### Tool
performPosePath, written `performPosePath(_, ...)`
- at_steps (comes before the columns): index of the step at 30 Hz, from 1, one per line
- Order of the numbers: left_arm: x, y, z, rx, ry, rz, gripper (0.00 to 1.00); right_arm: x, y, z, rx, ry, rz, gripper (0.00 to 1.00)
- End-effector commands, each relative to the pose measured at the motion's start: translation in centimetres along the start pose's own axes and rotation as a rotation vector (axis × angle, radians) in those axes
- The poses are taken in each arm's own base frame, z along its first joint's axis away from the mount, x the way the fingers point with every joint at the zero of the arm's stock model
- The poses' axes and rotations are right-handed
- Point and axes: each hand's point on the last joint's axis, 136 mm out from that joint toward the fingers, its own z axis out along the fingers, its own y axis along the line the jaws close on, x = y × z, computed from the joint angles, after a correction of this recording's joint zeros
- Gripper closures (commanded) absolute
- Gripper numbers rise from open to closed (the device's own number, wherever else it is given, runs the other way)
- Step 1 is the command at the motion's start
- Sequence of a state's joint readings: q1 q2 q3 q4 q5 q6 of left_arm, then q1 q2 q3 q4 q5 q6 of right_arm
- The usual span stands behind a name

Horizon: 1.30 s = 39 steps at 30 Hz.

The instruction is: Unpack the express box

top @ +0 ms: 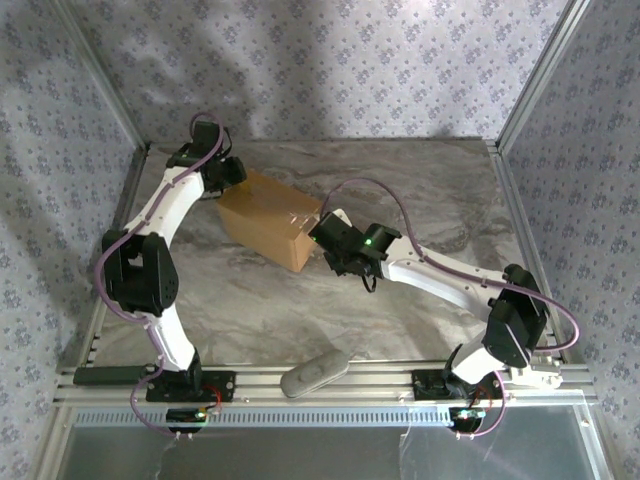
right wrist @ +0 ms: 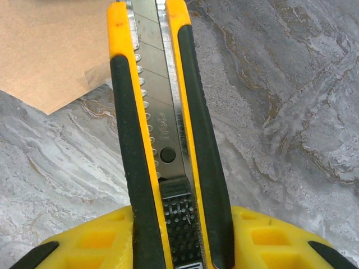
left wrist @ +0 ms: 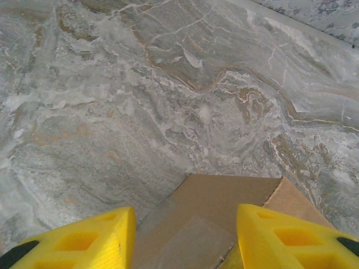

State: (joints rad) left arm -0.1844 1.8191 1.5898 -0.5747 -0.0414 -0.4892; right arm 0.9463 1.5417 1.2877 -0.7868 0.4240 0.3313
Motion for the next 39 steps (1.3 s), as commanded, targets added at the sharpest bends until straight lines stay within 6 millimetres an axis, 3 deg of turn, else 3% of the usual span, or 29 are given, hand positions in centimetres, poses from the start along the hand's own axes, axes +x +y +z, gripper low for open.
performPosePath(1, 2.0, -1.0, -0.1, 0.080, 0.058, 0.033, 0.50, -1.6, 0.5, -0.7, -0.009, -0.038, -0.022, 1.00)
performPosePath(23, 6.4, -5.0, -0.3, 0.288, 0.075, 0.066, 0.52, -3.5, 2.0, -1.3, -0.086, -0.051, -0.069, 1.00)
performPosePath(39, 7.0, -6.9, -0.1, 0.334, 0.086, 0.100, 0.52, -4.3, 2.6, -1.4, -0.112, -0.067, -0.185, 1.00)
